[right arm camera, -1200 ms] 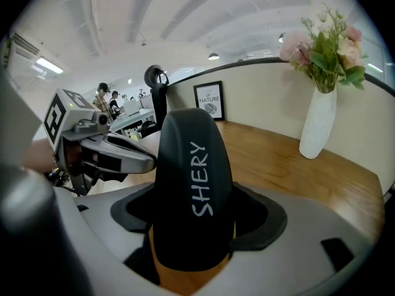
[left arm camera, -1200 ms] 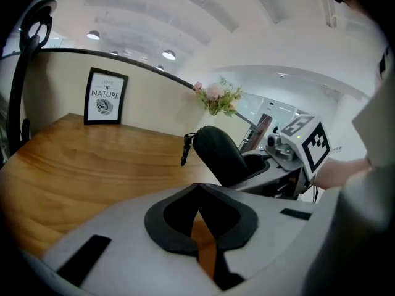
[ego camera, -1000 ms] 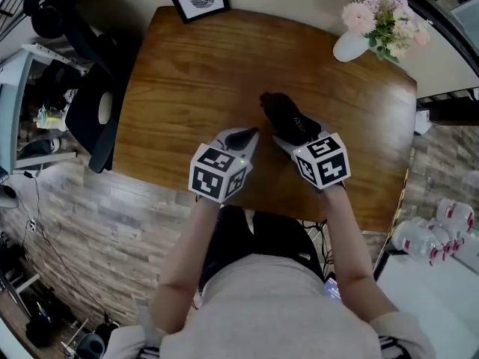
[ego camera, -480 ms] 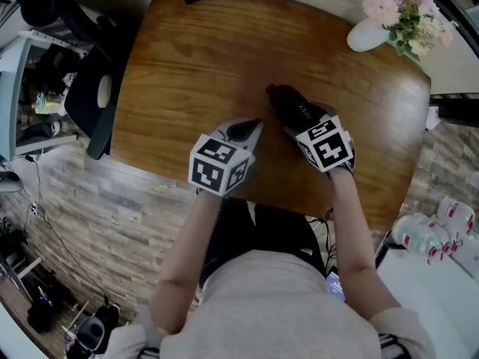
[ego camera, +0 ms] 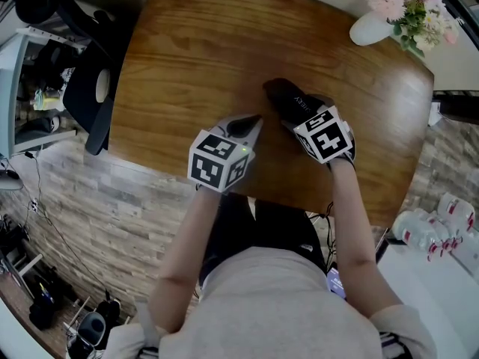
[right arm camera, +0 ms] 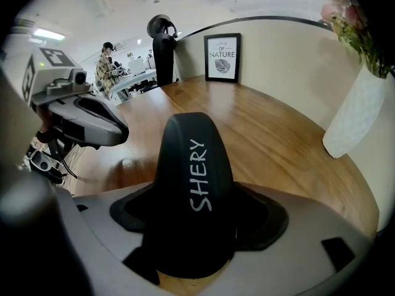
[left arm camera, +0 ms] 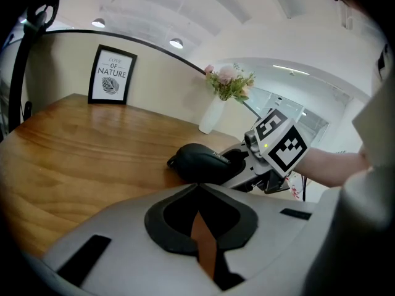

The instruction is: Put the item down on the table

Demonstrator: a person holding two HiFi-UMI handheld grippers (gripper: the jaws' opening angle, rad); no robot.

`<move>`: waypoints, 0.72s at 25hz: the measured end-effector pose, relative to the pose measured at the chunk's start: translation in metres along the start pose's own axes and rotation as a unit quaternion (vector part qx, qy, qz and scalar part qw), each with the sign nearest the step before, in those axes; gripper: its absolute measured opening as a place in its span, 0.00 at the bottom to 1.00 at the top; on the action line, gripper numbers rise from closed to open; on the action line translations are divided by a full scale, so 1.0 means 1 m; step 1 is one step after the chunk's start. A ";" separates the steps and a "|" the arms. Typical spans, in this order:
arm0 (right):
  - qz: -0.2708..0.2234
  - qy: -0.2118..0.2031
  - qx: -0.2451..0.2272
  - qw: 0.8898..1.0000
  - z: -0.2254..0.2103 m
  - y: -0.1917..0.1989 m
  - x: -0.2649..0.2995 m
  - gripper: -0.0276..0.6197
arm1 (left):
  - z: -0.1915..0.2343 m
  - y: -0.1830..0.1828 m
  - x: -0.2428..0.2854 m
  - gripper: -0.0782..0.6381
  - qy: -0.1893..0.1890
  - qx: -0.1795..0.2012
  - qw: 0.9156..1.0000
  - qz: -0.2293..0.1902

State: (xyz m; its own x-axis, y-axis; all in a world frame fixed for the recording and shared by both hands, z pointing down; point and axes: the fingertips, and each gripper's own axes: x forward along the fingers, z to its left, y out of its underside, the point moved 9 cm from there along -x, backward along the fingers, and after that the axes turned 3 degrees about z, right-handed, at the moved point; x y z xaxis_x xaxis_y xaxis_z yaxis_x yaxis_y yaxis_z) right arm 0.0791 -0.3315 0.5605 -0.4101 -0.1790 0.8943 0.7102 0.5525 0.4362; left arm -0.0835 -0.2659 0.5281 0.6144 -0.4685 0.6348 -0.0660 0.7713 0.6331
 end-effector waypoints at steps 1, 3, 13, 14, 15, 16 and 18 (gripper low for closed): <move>-0.001 0.002 -0.001 1.000 0.000 0.000 0.000 0.62 | 0.000 0.001 0.000 0.13 0.001 0.000 1.000 0.001; -0.004 0.006 0.000 1.000 0.000 0.000 0.000 0.62 | -0.001 0.002 0.000 0.13 0.003 -0.001 1.000 0.003; -0.083 0.004 0.087 0.993 -0.005 -0.002 -0.030 0.62 | -0.020 -0.005 -0.010 0.13 0.017 0.025 1.000 -0.005; -0.093 0.003 0.095 0.991 -0.005 -0.002 -0.035 0.61 | -0.022 -0.007 -0.012 0.13 0.018 0.030 0.999 -0.008; -0.103 0.002 0.104 0.989 -0.004 -0.003 -0.040 0.61 | -0.024 -0.009 -0.015 0.13 0.019 0.034 0.999 -0.010; -0.115 0.001 0.112 0.987 -0.003 -0.005 -0.046 0.61 | -0.026 -0.011 -0.017 0.13 0.021 0.039 0.999 -0.013; -0.143 -0.008 0.131 0.981 0.001 -0.008 -0.059 0.61 | -0.031 -0.014 -0.023 0.13 0.022 0.047 0.998 -0.019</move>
State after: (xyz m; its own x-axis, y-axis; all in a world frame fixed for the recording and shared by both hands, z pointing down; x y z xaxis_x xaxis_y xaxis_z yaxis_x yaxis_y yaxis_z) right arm 0.0969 -0.3247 0.5045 -0.5807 -0.3455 0.7372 0.3953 0.6719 0.6263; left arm -0.0722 -0.2528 0.4910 0.6524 -0.4756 0.5901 -0.1133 0.7086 0.6964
